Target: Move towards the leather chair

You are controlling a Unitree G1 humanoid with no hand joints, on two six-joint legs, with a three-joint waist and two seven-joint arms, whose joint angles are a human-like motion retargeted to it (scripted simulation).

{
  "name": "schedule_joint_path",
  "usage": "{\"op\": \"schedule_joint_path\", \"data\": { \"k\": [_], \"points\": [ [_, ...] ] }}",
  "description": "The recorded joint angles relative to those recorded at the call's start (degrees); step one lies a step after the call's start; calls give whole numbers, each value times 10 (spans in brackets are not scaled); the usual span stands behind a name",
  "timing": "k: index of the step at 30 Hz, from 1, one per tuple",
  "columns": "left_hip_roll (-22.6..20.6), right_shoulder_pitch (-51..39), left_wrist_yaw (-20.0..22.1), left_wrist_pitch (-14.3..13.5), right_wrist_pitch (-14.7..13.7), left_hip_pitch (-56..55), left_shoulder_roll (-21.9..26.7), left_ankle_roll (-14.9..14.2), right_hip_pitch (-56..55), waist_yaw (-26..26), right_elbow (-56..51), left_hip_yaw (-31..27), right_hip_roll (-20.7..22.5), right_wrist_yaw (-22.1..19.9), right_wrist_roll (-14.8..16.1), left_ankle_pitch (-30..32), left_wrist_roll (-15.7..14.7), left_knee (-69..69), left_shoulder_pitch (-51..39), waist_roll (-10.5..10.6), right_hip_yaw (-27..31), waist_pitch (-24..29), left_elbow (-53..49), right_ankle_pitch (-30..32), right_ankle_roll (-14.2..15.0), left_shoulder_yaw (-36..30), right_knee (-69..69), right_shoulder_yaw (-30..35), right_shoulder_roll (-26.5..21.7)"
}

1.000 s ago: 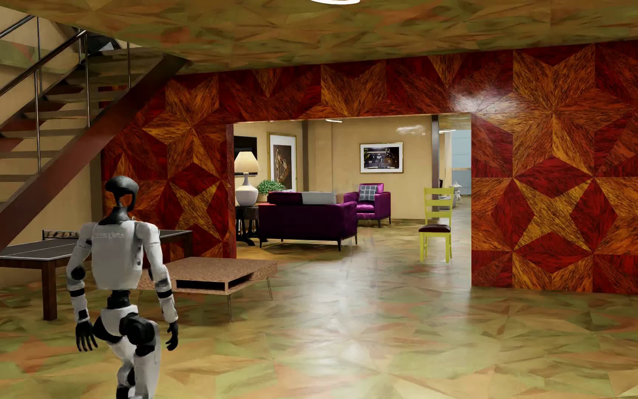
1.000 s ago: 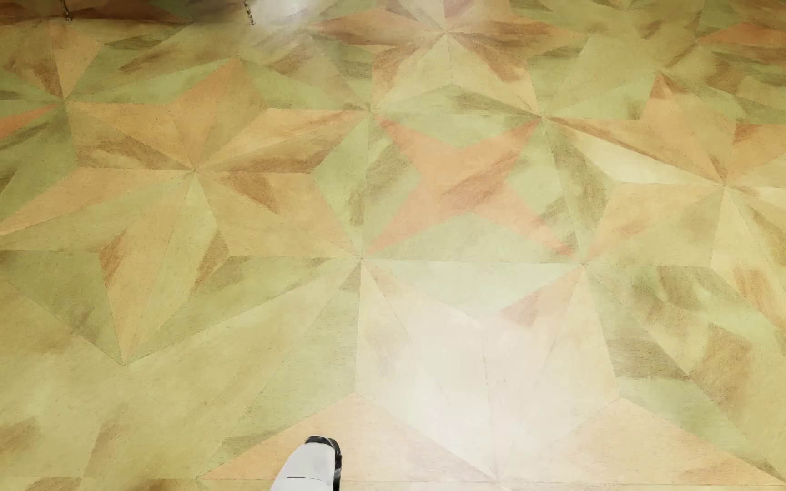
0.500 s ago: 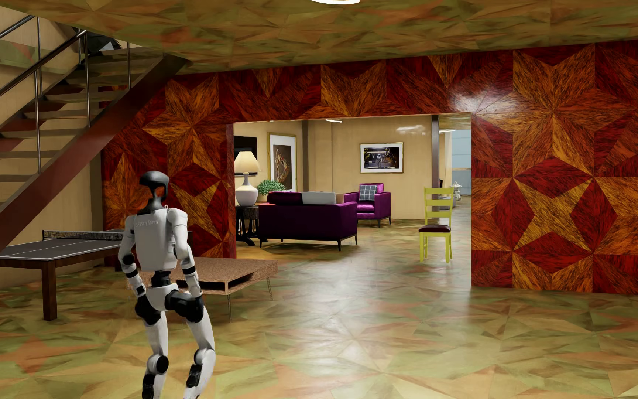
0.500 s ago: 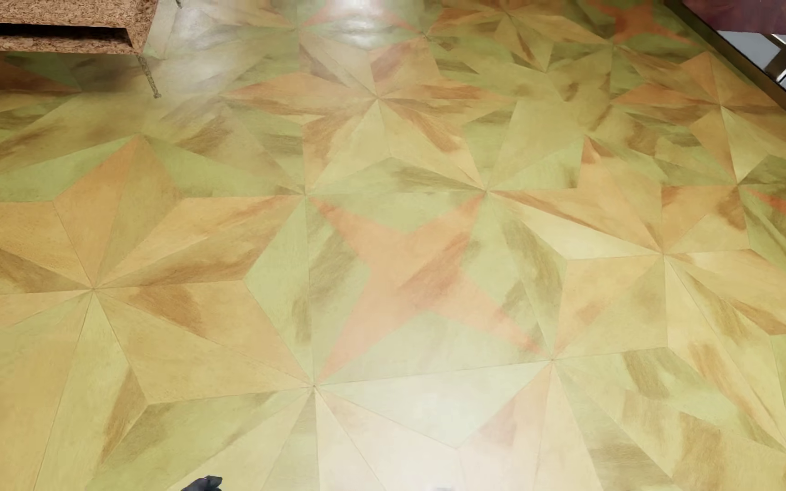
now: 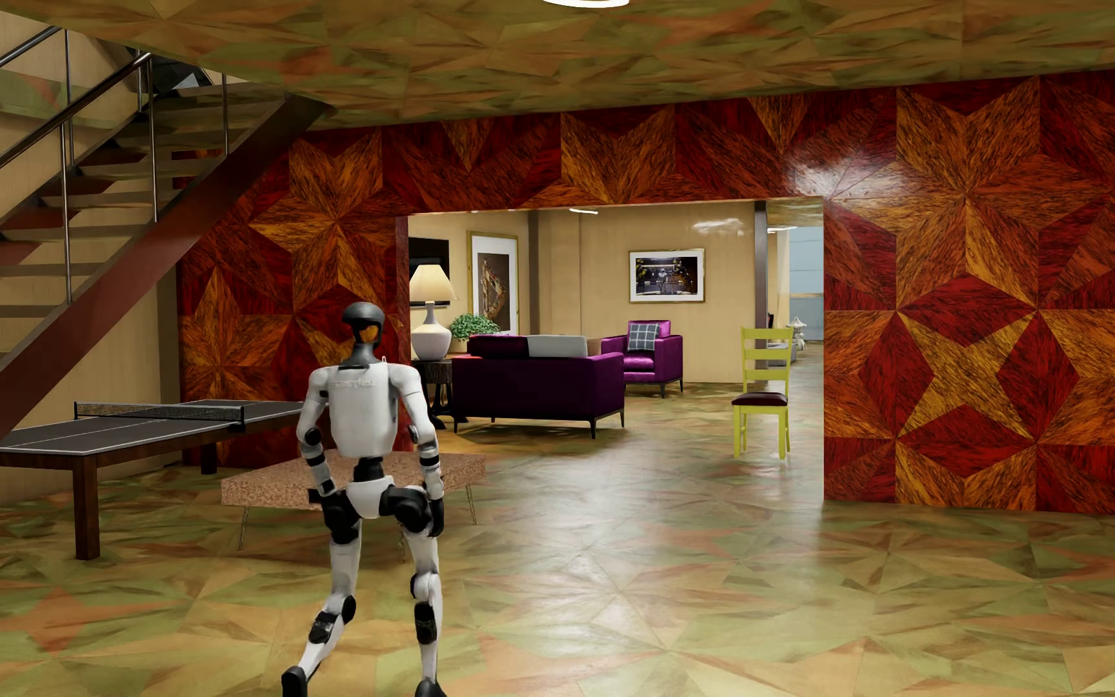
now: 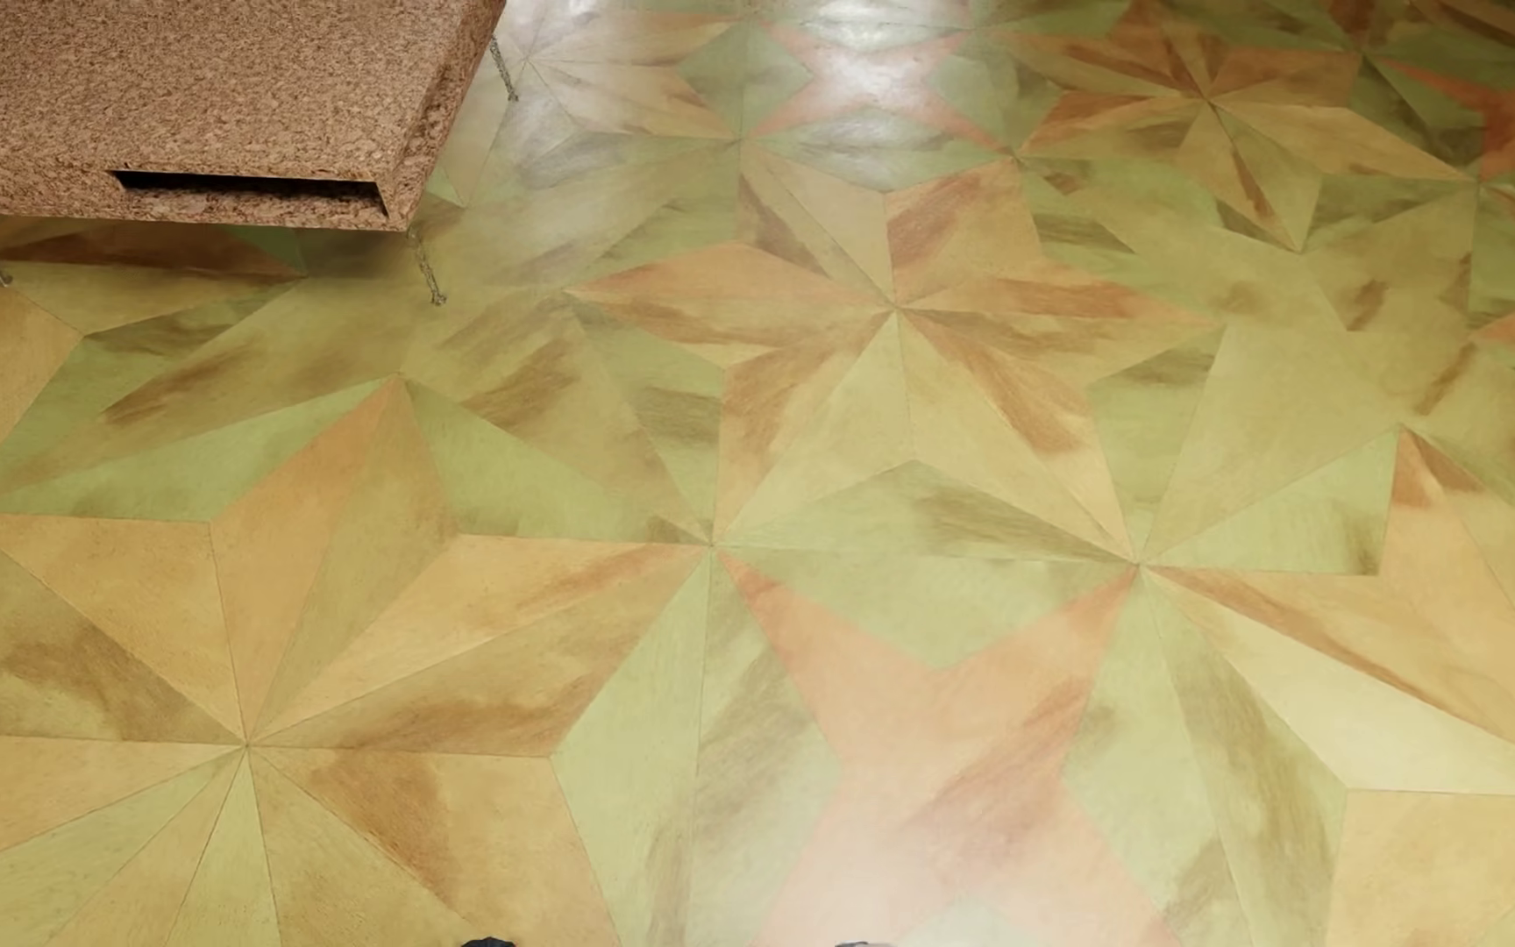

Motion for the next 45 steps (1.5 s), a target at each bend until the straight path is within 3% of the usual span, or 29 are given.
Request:
{"op": "schedule_joint_path", "data": {
  "k": [2,3,5,8,10,11,12,13,14,15,17,19,21,23,25,27,28,29,30,31,32,33,34,35,37,38,39,41,45],
  "points": [
    [0,-39,0,0,0,-92,-3,0,72,45,-7,0,13,0,0,-127,0,146,14,-1,0,8,57,-60,0,-39,-14,-25,-12],
    [-7,-57,0,0,0,-136,-3,0,111,69,-8,0,13,0,0,-160,0,167,29,-6,0,8,75,-100,0,-39,-27,-40,-16],
    [-19,-86,0,0,0,-198,1,0,194,121,-23,0,8,0,0,-150,0,116,63,-16,0,9,93,-185,0,-23,-54,-70,-27],
    [-24,-123,0,0,0,-255,10,0,278,172,-72,0,-6,0,0,-86,0,-119,101,-25,0,4,81,-285,0,-13,-63,-105,-50],
    [-30,-143,0,0,0,-259,7,0,312,175,-95,0,-5,0,0,-62,0,-295,106,-24,0,-7,88,-322,0,-31,-64,-123,-53],
    [-28,-151,0,0,0,-249,4,0,327,173,-98,0,-6,0,0,-22,0,-532,103,-23,0,-14,96,-333,0,-42,-62,-125,-50],
    [-20,-155,0,0,0,-238,2,0,339,178,-97,0,-14,0,0,-4,0,-605,98,-24,0,-16,103,-328,0,-55,-64,-122,-43],
    [-19,-152,0,0,0,-261,-2,0,350,179,-94,0,-20,0,0,-35,0,-415,89,-25,0,-14,112,-308,0,-65,-66,-117,-34],
    [-27,-138,0,0,0,-284,-6,0,361,180,-89,0,-29,0,0,-69,0,-370,77,-26,0,-14,120,-278,0,-76,-59,-110,-24],
    [-26,-116,0,0,0,-285,-10,0,367,187,-81,0,-44,0,0,-51,0,-336,71,-30,0,-19,118,-228,0,-71,-46,-97,-15],
    [-39,-61,0,0,0,-272,-16,0,330,171,-40,0,-65,0,0,-57,0,-258,57,-39,0,-18,108,-57,0,-48,71,-49,3],
    [-74,-14,0,0,0,-180,-5,0,219,142,-24,0,-87,0,0,-100,0,-272,41,-54,0,0,55,76,0,-32,299,16,2],
    [-91,20,0,0,0,-106,11,0,113,81,-21,0,-75,0,0,-118,0,-305,13,-52,0,7,19,43,0,3,464,43,3],
    [-90,61,0,0,0,-22,27,0,34,10,-39,0,-61,0,0,-126,0,-340,-20,-43,0,14,3,-6,0,27,468,41,-5],
    [-88,99,0,0,0,45,41,0,-22,-42,-56,0,-54,0,0,-143,0,-358,-58,-39,0,18,-10,9,0,49,344,31,-13],
    [-90,119,0,0,0,98,50,0,-37,-59,-47,0,-46,0,0,-180,0,-367,-94,-38,0,17,-22,84,0,73,130,33,-7],
    [-95,119,0,0,0,125,51,0,-29,-57,-31,0,-41,0,0,-198,0,-373,-108,-40,0,13,-29,57,0,83,14,41,-1],
    [-99,118,0,0,0,149,49,0,-19,-58,-16,0,-37,0,0,-213,0,-379,-112,-41,0,2,-42,-73,0,98,-31,40,5],
    [-101,116,0,0,0,171,45,0,2,-60,-11,0,-35,0,0,-221,0,-381,-110,-42,0,-4,-59,-125,0,111,-169,46,9],
    [-98,116,0,0,0,187,42,0,15,-66,-11,0,-37,0,0,-224,0,-376,-103,-44,0,-6,-78,-116,0,116,-234,51,11],
    [-90,113,0,0,0,181,39,0,-10,-66,-22,0,-28,0,0,-217,0,-359,-94,-39,0,-12,-97,-146,0,120,-116,48,10],
    [-78,107,0,0,0,180,35,0,-29,-67,-35,0,-16,0,0,-191,0,-339,-78,-34,0,-16,-109,-100,0,116,-81,46,7],
    [-62,98,0,0,0,181,28,0,-36,-67,-41,0,-3,0,0,-141,0,-310,-56,-25,0,-13,-106,2,0,109,-61,44,5],
    [-50,83,0,0,0,156,18,0,-37,-58,-41,0,7,0,0,-72,0,-249,-33,-16,0,-13,-88,47,0,96,-26,36,3],
    [-25,46,0,0,0,47,1,0,7,-40,-41,0,24,0,0,35,0,-46,2,-7,0,-14,-18,5,0,42,-1,13,-7],
    [-15,26,0,0,0,-11,-5,0,43,-21,-44,0,30,0,0,13,0,50,6,-3,0,-14,21,-32,0,7,-10,-4,-14],
    [-11,7,0,0,0,-61,-9,0,77,5,-45,0,32,0,0,-67,0,128,13,-5,0,-12,50,-67,0,-18,-17,-24,-19],
    [-16,-29,0,0,0,-149,-9,0,157,67,-40,0,25,0,0,-157,0,175,45,-17,0,-12,81,-148,0,-32,-43,-61,-33],
    [-33,-79,0,0,0,-263,9,0,283,162,-97,0,-4,0,0,-95,0,-63,118,-40,0,-15,68,-276,0,-7,-70,-123,-79]
  ]
}}
